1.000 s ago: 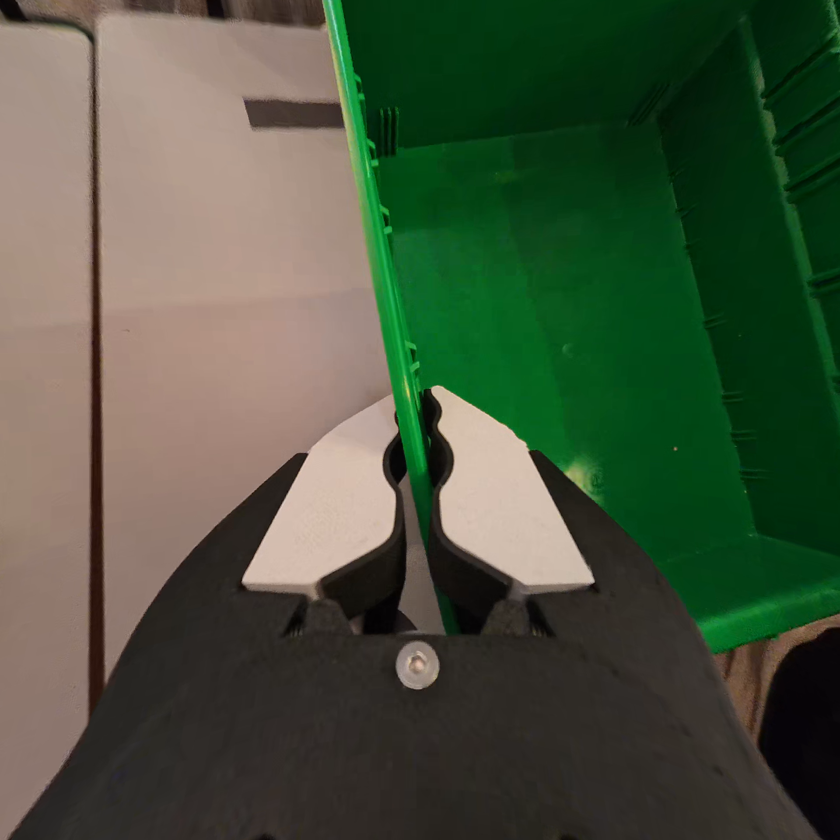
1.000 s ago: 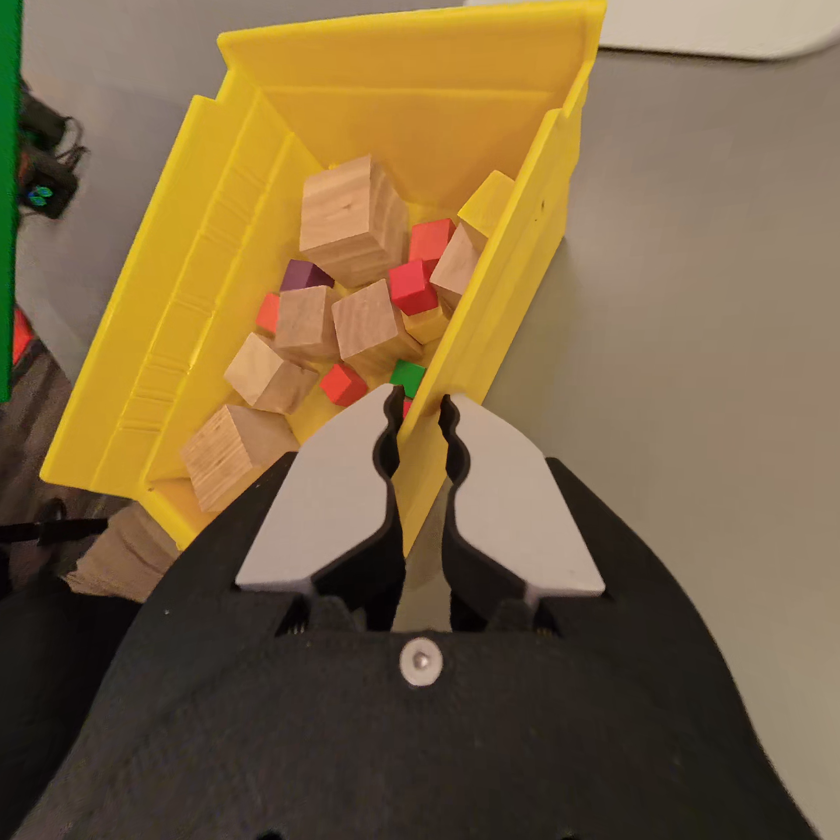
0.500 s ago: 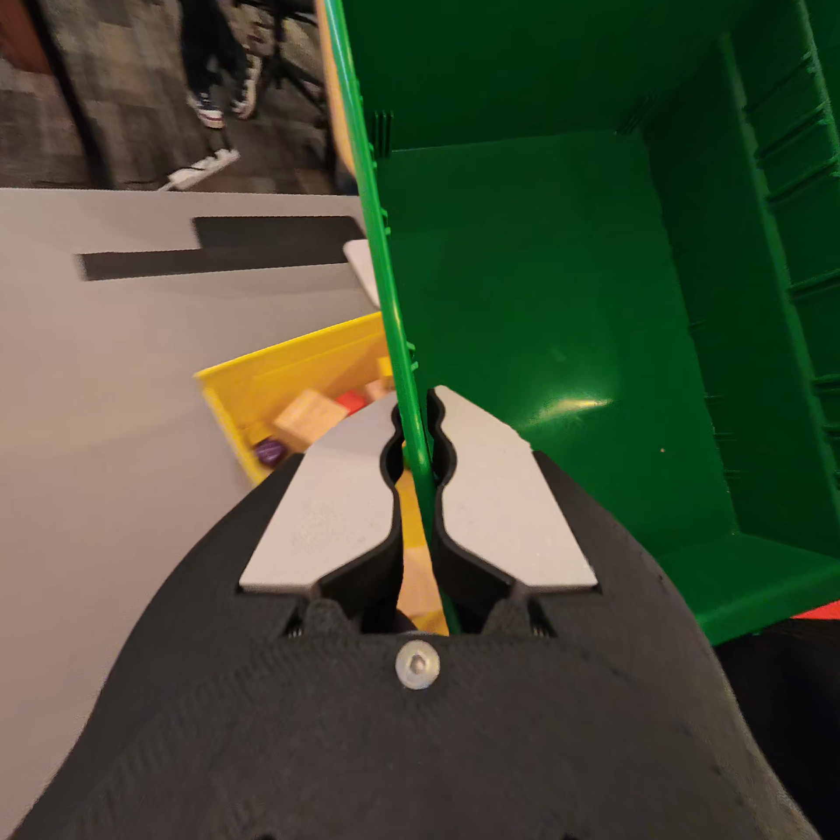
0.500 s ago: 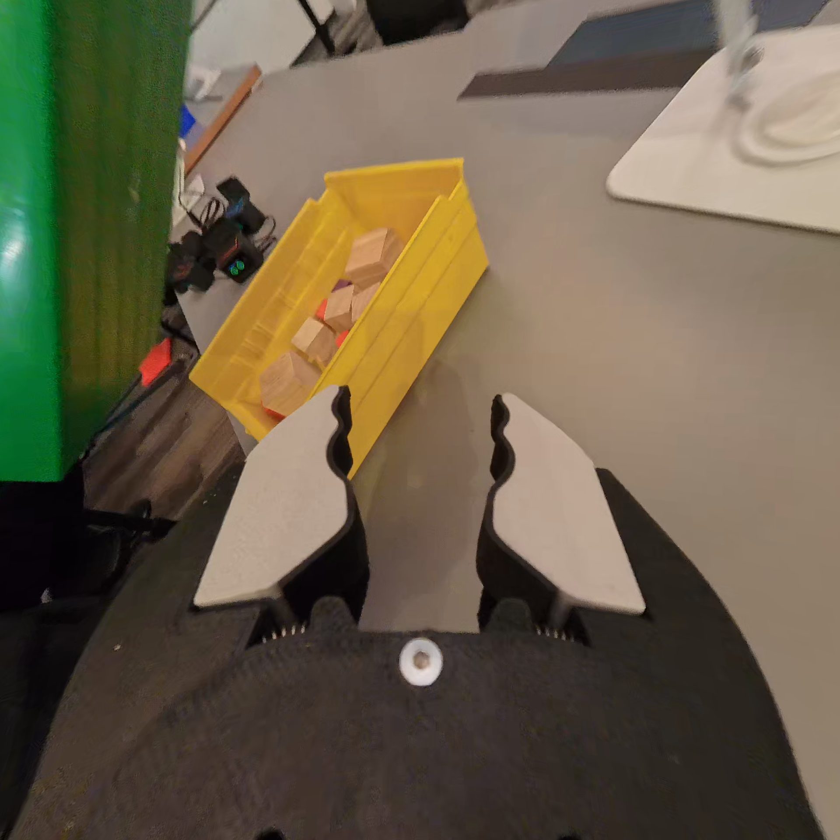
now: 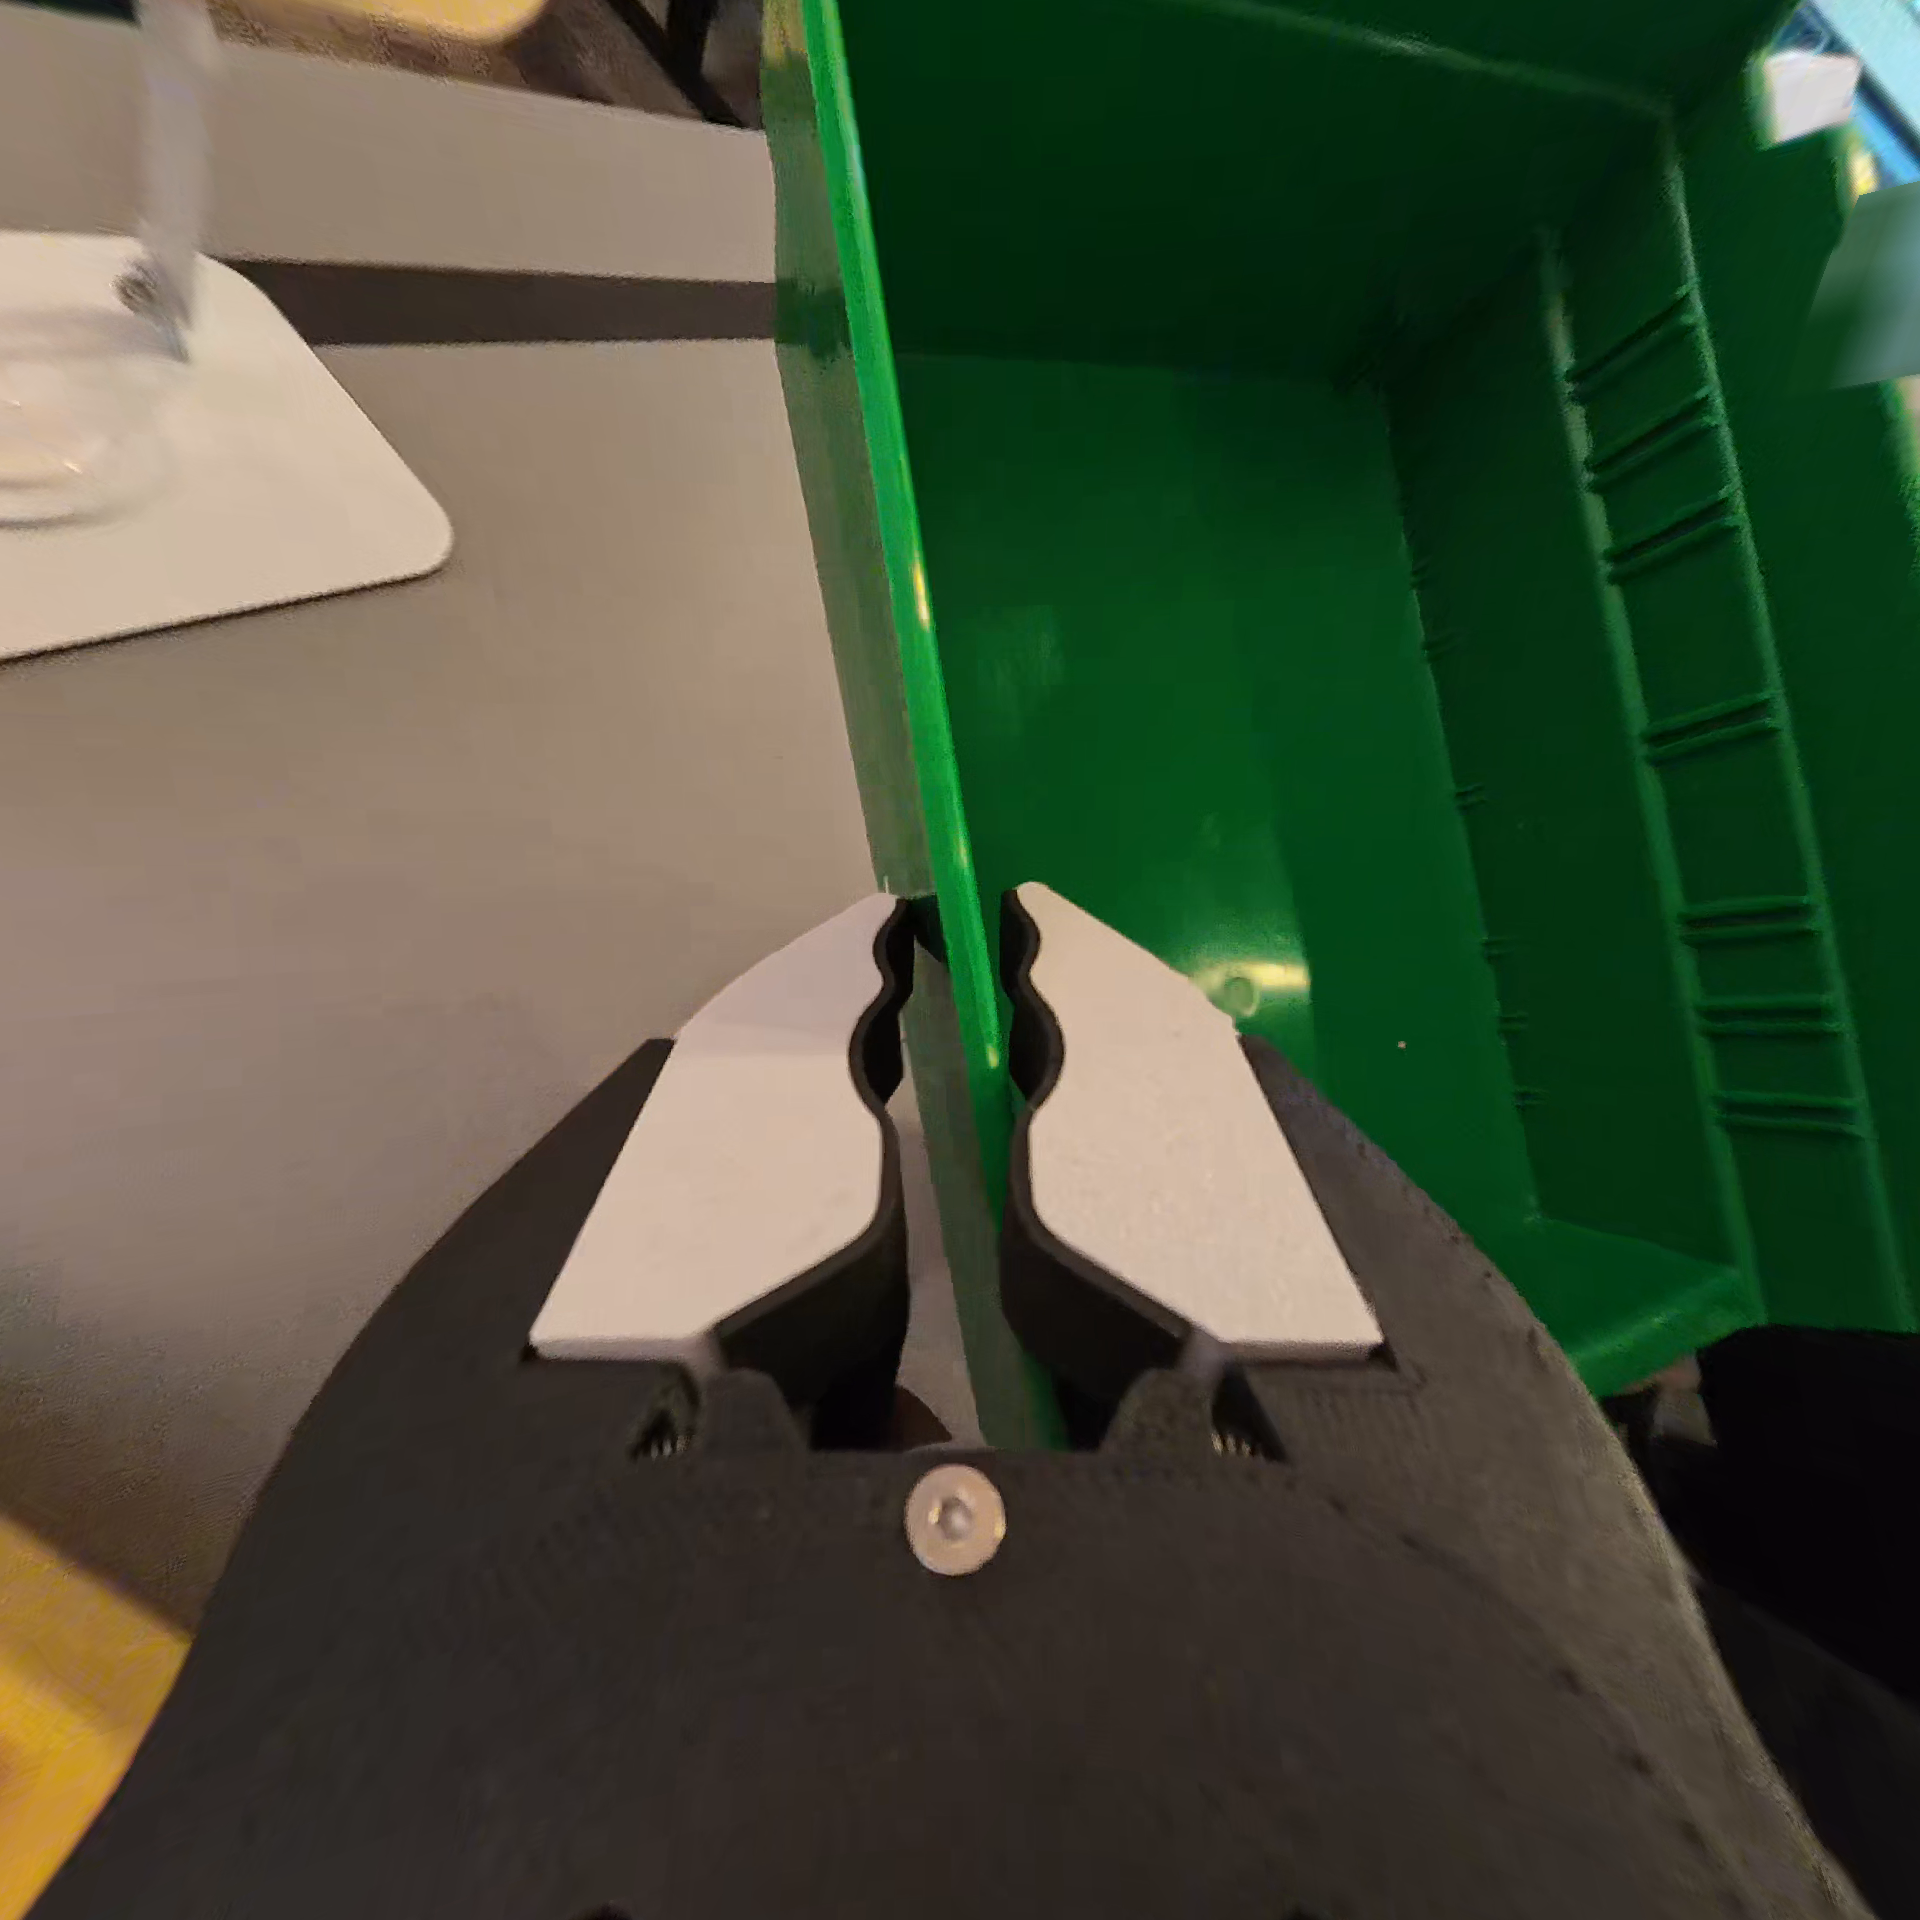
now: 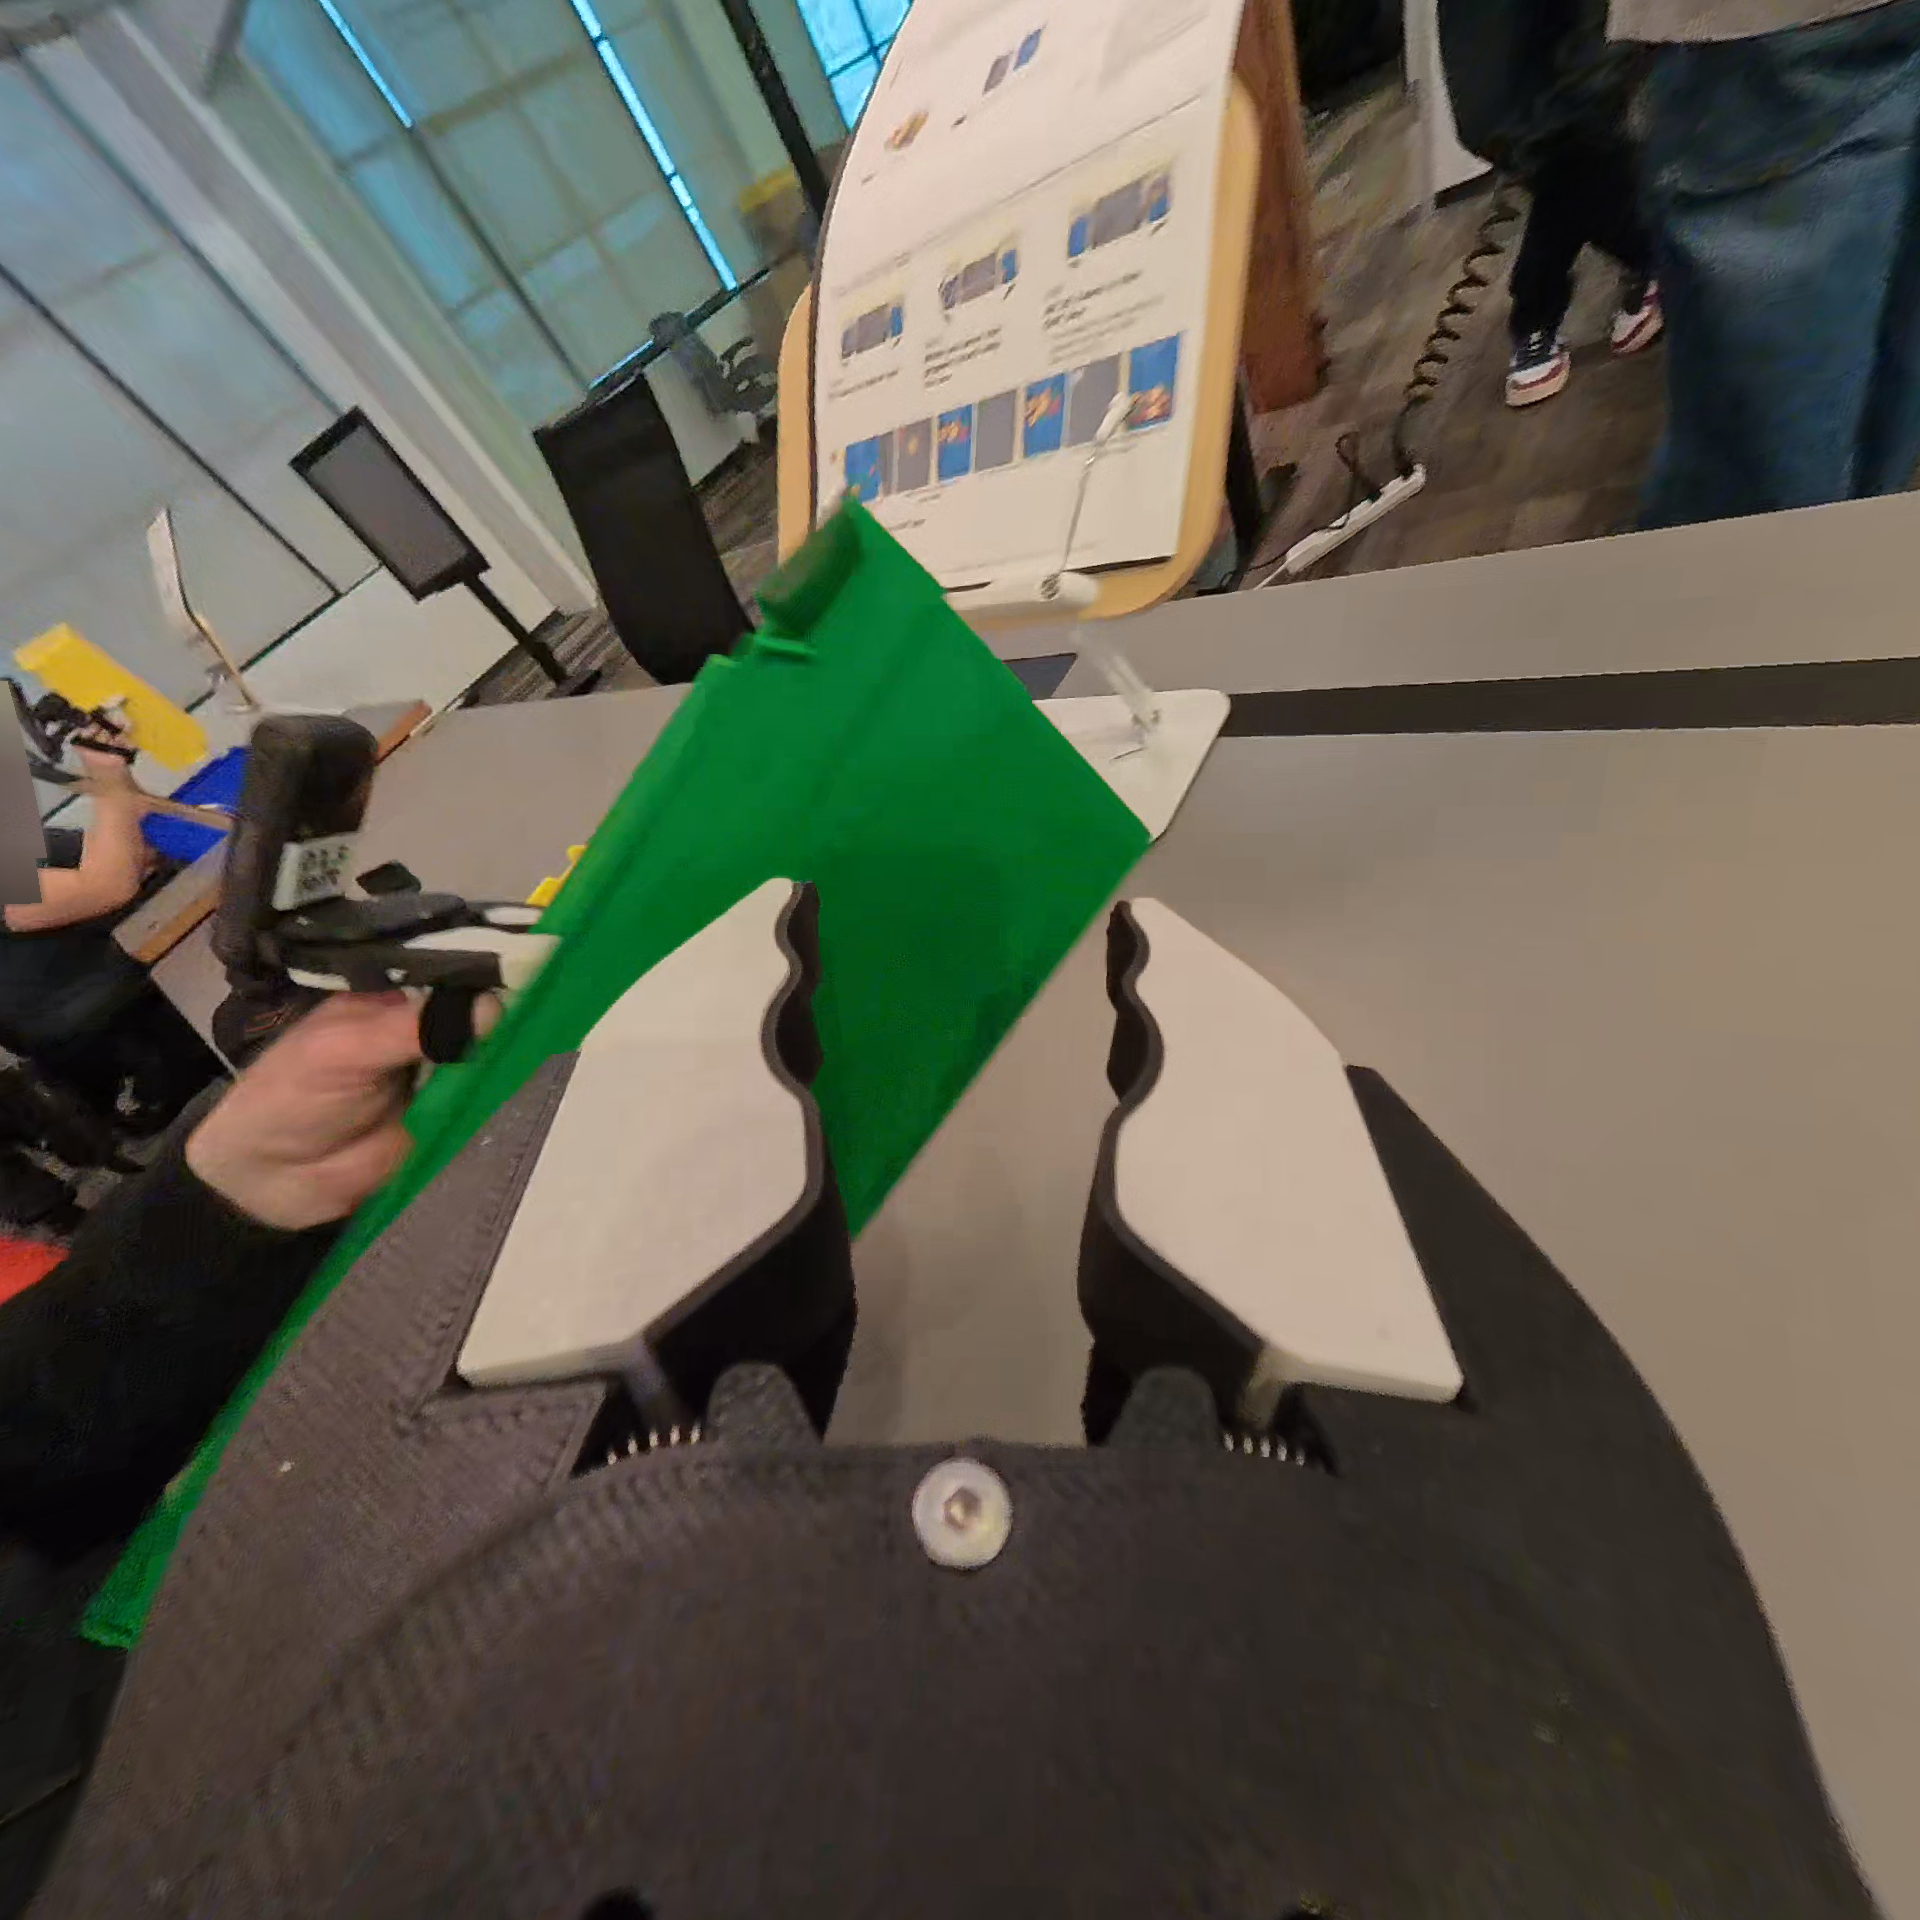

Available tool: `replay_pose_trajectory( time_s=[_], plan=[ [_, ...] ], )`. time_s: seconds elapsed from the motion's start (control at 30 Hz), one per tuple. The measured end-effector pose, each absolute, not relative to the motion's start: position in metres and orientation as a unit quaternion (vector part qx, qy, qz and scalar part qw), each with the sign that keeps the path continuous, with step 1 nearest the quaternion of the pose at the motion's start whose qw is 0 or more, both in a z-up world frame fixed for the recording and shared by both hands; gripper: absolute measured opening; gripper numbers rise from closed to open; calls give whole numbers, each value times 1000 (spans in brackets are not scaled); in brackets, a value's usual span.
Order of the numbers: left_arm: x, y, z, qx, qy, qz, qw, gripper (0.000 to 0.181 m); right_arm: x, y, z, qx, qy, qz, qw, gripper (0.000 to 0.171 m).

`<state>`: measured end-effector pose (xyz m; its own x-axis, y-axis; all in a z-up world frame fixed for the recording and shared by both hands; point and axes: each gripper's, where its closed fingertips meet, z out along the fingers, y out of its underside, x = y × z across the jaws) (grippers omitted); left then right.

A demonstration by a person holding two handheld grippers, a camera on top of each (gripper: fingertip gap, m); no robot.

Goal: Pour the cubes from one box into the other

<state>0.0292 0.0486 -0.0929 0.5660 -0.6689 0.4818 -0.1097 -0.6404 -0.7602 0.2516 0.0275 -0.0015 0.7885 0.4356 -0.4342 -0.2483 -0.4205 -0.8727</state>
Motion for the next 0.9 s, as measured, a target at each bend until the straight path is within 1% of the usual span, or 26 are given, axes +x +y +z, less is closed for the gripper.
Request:
replay_pose_trajectory(
  time_s=[0.07, 0.13, 0.23, 0.4, 0.5, 0.57, 0.73, 0.83, 0.9],
  plan=[
    [49, 51, -109, -822, 231, -395, 340, 17, 263, 24, -4, -787, -55, 325, 521, 49],
    [64, 55, -124, -830, 217, -399, 324, 20, 268, 24, -18, -805, -52, 328, 491, 52],
    [77, 61, -149, -846, 206, -378, 314, 23, 270, 28, -50, -835, -52, 322, 443, 54],
    [86, 56, -183, -864, 193, -359, 297, 34, 267, 37, -104, -862, -38, 336, 377, 54],
    [89, 48, -201, -869, 158, -386, 267, 34, 268, 40, -136, -877, -25, 340, 338, 53],
    [91, 42, -205, -866, 149, -396, 266, 37, 267, 39, -152, -890, -31, 326, 316, 54],
    [102, 18, -205, -847, 134, -444, 258, 55, 268, 41, -171, -902, -29, 311, 299, 56],
    [104, 8, -203, -835, 150, -462, 258, 62, 268, 39, -179, -905, -31, 313, 286, 56],
    [104, 2, -202, -834, 156, -465, 253, 64, 269, 39, -182, -910, -33, 302, 284, 52]
  ],
)
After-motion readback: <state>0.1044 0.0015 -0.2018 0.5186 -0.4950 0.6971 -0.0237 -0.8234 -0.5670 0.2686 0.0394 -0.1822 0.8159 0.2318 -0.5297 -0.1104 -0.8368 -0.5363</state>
